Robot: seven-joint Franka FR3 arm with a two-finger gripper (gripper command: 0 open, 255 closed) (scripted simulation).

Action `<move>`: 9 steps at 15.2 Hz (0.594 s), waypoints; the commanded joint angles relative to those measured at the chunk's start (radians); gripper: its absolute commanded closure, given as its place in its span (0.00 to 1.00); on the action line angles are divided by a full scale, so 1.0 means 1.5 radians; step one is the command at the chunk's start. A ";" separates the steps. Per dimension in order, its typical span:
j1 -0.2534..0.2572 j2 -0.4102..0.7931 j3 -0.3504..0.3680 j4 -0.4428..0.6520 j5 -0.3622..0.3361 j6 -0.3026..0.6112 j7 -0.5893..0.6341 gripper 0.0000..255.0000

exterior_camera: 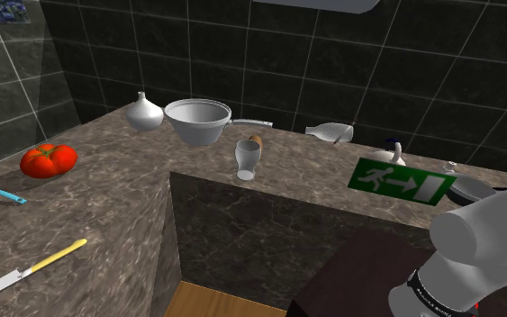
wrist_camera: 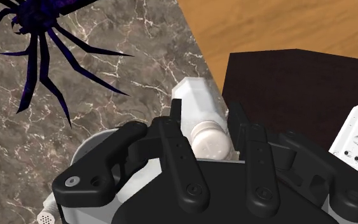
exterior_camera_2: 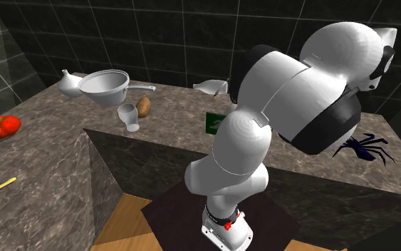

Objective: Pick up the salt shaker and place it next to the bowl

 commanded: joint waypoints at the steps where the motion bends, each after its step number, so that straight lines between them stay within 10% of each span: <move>1: -0.002 0.008 -0.017 -0.010 0.001 0.022 -0.014 1.00; 9: 0.003 0.036 -0.045 -0.065 0.010 0.098 -0.011 1.00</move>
